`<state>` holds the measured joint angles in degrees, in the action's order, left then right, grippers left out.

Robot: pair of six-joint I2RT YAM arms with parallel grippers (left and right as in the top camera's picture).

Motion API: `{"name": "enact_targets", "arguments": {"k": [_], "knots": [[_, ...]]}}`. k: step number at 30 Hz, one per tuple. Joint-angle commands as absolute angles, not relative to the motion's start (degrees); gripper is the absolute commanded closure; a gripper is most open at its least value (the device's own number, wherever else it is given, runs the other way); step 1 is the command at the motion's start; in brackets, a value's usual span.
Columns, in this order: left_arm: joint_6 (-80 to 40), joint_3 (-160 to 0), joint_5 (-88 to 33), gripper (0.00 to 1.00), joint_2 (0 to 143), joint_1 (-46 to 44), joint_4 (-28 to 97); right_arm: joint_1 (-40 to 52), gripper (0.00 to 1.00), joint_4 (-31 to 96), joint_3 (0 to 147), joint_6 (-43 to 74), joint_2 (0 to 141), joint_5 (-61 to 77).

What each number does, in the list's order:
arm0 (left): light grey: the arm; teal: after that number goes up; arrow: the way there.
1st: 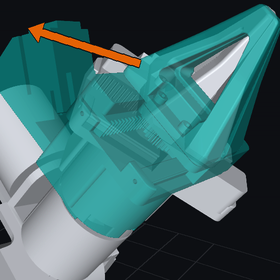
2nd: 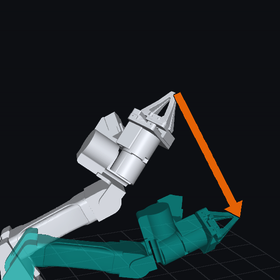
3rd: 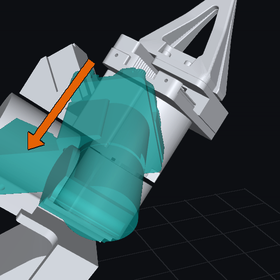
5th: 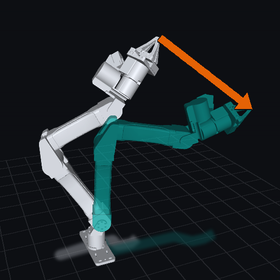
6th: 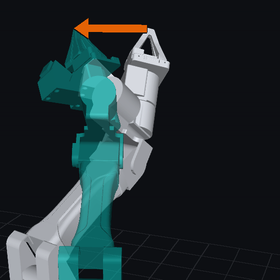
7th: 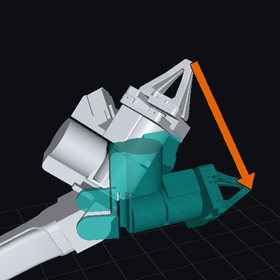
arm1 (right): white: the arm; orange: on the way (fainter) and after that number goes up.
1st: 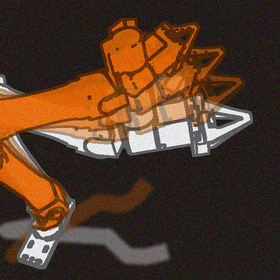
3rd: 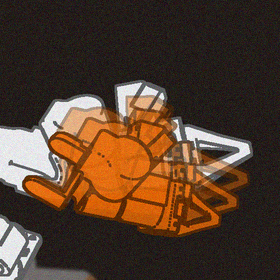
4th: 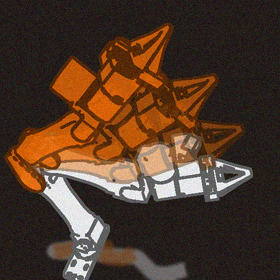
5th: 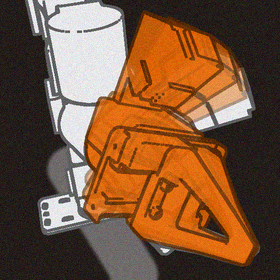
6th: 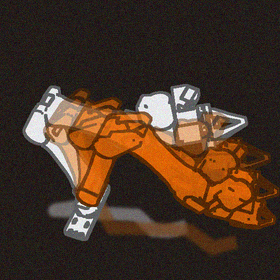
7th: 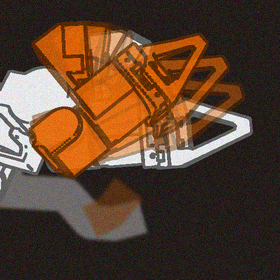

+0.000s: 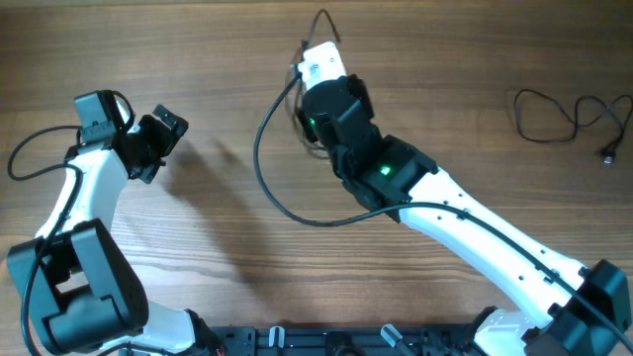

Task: Untangle cables
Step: 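Lift the grasped cable upward with the right gripper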

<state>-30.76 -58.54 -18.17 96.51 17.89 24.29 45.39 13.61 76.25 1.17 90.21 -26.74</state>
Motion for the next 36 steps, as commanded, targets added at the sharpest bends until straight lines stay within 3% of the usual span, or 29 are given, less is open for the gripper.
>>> {"name": "enact_targets", "arguments": {"k": [1,3,7,11,16,21,24,28,29,36], "knots": [[-30.96,-58.11,-18.61,0.00,96.82,17.74,23.99,45.52,0.96,11.99,76.49,-1.39,91.00,2.63],[-30.96,-58.13,-18.61,0.00,96.82,17.74,23.99,45.52,0.96,12.43,76.49,-3.77,91.74,9.26],[-29.54,-58.13,-21.12,0.03,96.82,17.72,23.77,45.45,0.96,16.05,76.49,-4.47,94.02,0.30],[-17.02,-58.11,-38.50,0.08,96.82,17.72,20.91,45.30,0.96,22.02,76.49,-4.19,96.68,-15.03],[-4.75,-58.13,-57.23,0.12,96.82,17.72,18.81,44.03,0.96,25.43,76.49,5.63,99.13,-25.91],[-4.67,-58.13,-57.63,0.12,96.82,17.72,18.83,42.30,0.96,25.04,76.49,12.36,99.70,-22.33],[-4.67,-58.13,-57.63,0.17,96.82,17.72,18.83,41.67,0.96,24.08,76.49,12.78,99.79,-18.13],[-4.69,-58.11,-57.65,0.50,96.82,17.72,18.85,40.56,0.96,24.08,76.49,20.88,99.79,-18.09],[-4.69,-58.11,-57.65,0.52,96.82,17.72,18.83,40.23,0.96,24.10,76.49,22.65,99.79,-18.06],[-4.69,-58.11,-57.65,0.48,96.82,17.72,18.83,39.68,0.96,24.10,76.49,24.38,99.79,-17.89]]}}
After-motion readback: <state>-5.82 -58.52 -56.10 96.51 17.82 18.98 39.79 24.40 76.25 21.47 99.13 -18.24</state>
